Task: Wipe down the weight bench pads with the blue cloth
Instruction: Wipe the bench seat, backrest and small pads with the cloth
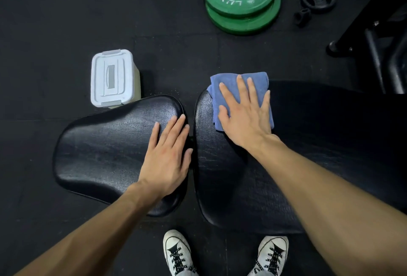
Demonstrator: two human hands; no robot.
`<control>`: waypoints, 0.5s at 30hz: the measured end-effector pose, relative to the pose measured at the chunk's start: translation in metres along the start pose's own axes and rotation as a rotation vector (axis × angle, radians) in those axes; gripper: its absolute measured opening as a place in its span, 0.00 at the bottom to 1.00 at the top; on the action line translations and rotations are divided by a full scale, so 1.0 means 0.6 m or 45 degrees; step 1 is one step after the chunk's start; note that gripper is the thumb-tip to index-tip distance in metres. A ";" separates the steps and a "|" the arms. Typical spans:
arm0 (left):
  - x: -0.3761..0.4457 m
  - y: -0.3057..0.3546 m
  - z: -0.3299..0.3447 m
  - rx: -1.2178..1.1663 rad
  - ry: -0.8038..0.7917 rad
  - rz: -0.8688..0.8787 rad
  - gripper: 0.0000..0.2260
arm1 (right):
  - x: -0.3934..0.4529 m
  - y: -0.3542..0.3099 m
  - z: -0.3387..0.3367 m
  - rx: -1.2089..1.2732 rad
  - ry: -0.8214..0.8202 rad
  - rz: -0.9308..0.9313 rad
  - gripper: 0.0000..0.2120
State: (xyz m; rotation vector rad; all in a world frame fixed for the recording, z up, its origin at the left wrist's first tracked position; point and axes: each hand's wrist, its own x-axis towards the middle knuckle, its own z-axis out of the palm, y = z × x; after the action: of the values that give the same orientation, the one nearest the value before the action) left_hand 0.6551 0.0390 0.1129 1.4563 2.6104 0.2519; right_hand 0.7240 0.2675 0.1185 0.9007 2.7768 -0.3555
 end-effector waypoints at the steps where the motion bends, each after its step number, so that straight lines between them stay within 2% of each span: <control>1: 0.001 0.001 -0.001 0.013 -0.007 -0.005 0.26 | -0.009 -0.001 0.003 0.011 0.012 0.001 0.29; 12: 0.006 0.013 -0.001 0.088 -0.069 -0.025 0.26 | -0.297 0.027 0.075 0.018 0.057 0.019 0.30; 15: 0.012 0.040 -0.003 0.085 -0.008 0.066 0.25 | -0.359 0.046 0.088 -0.018 0.073 0.035 0.30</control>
State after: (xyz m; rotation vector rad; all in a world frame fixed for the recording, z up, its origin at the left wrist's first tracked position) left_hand 0.6710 0.0575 0.1196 1.5454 2.6026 0.1668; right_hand 0.9174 0.1557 0.1200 0.9594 2.8122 -0.3096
